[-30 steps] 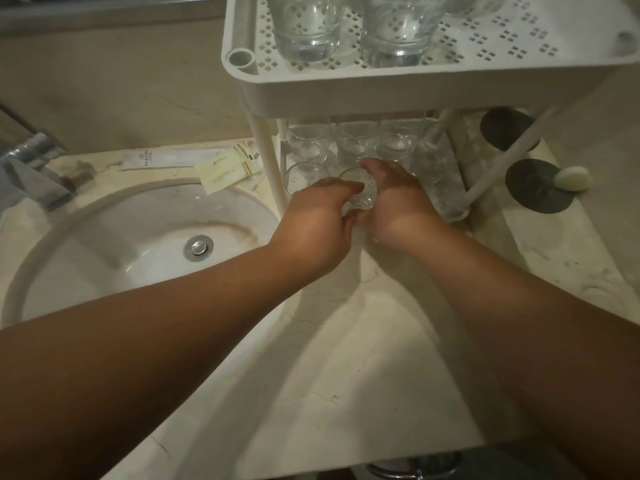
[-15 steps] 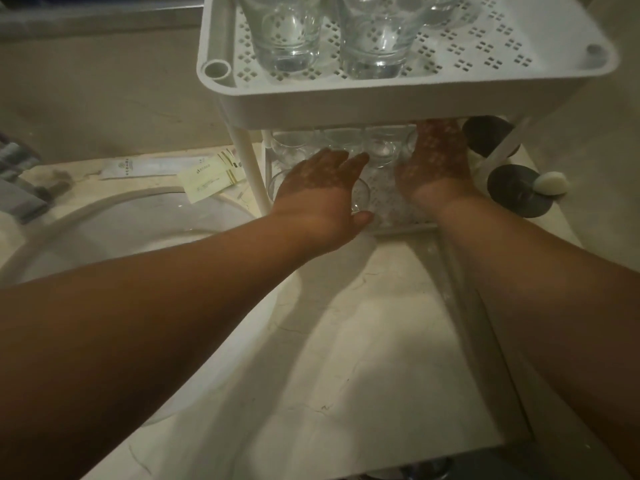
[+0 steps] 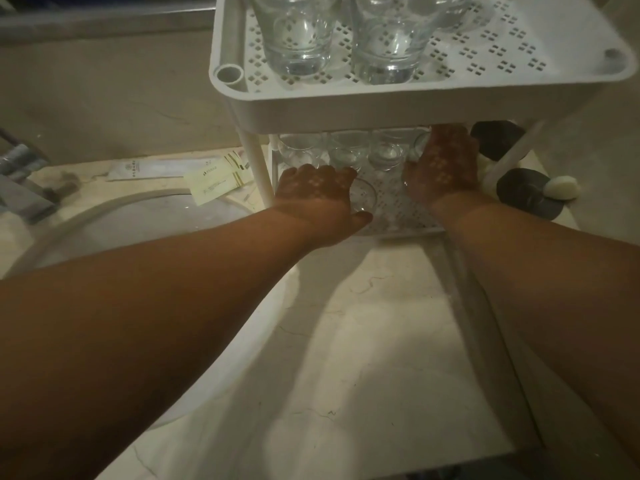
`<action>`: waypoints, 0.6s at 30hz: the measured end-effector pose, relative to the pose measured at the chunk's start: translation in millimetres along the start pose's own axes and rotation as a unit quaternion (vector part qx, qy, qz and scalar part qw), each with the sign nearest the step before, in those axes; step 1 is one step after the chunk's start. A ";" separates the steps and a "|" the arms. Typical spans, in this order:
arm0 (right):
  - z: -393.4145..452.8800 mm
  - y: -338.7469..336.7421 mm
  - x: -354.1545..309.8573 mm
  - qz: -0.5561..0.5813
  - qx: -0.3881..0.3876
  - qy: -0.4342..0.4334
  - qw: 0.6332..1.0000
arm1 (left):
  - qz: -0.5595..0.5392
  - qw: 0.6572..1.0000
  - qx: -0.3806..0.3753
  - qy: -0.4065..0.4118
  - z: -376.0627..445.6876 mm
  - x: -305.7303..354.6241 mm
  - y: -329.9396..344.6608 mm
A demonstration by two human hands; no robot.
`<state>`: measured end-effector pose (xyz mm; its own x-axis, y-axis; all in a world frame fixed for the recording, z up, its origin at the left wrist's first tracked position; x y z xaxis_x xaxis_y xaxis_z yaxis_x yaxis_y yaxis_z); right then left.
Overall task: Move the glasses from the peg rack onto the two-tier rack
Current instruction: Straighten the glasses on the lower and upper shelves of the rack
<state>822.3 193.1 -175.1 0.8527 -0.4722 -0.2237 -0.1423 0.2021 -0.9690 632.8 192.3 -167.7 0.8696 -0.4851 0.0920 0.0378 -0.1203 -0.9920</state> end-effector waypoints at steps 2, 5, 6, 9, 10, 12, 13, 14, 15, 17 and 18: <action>-0.7 -0.2 -0.8 -0.017 0.001 0.010 1.000 | -0.003 1.000 -0.004 -0.001 1.4 -1.7 -0.6; -0.9 -1.0 -3.9 -0.027 -0.010 0.015 0.999 | -0.007 1.000 -0.012 -0.002 2.8 -1.6 0.5; -2.6 -2.2 -6.0 -0.030 -0.013 0.013 0.999 | -0.008 1.000 -0.015 -0.002 2.3 -1.8 0.4; -9.7 -2.0 -10.0 0.000 -0.026 0.020 0.999 | -0.002 1.000 -0.021 -0.002 2.2 -0.9 2.8; -13.0 -2.0 -10.9 0.004 -0.031 0.017 0.999 | -0.003 1.000 -0.023 -0.002 2.0 -0.9 3.1; -18.1 -2.9 -11.5 -0.008 -0.041 0.004 0.999 | -0.005 1.000 -0.026 0.001 2.0 -1.1 2.6; -19.9 -3.5 -11.3 -0.011 -0.045 -0.002 0.999 | -0.006 1.000 -0.028 0.003 2.3 -1.3 2.5; -21.5 -4.3 -10.4 -0.008 -0.046 -0.008 0.999 | -0.007 1.000 -0.028 0.004 2.4 -1.5 2.4; -23.5 -4.9 -9.7 0.001 -0.045 -0.015 0.999 | -0.006 1.000 -0.028 0.005 2.4 -1.6 2.5; -29.1 -6.8 -9.1 0.025 -0.043 -0.026 0.998 | -0.005 1.000 -0.027 0.008 2.4 -1.9 2.9; -32.1 -7.5 -9.2 0.032 -0.043 -0.033 0.998 | -0.004 1.000 -0.027 0.009 2.3 -2.1 3.0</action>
<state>799.4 168.4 -169.1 0.8713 -0.4025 -0.2809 -0.2377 0.1549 -0.9589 632.2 194.9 -171.2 0.8605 -0.4991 0.1017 0.0176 -0.1703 -0.9852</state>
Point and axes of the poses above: each hand's wrist, its own z-axis towards the middle knuckle, its own y-axis out of the palm, x = y × z, the point moved 2 cm from there along z, towards the middle knuckle, and after that the axes turned 5 degrees about x, right-handed, at the moved point
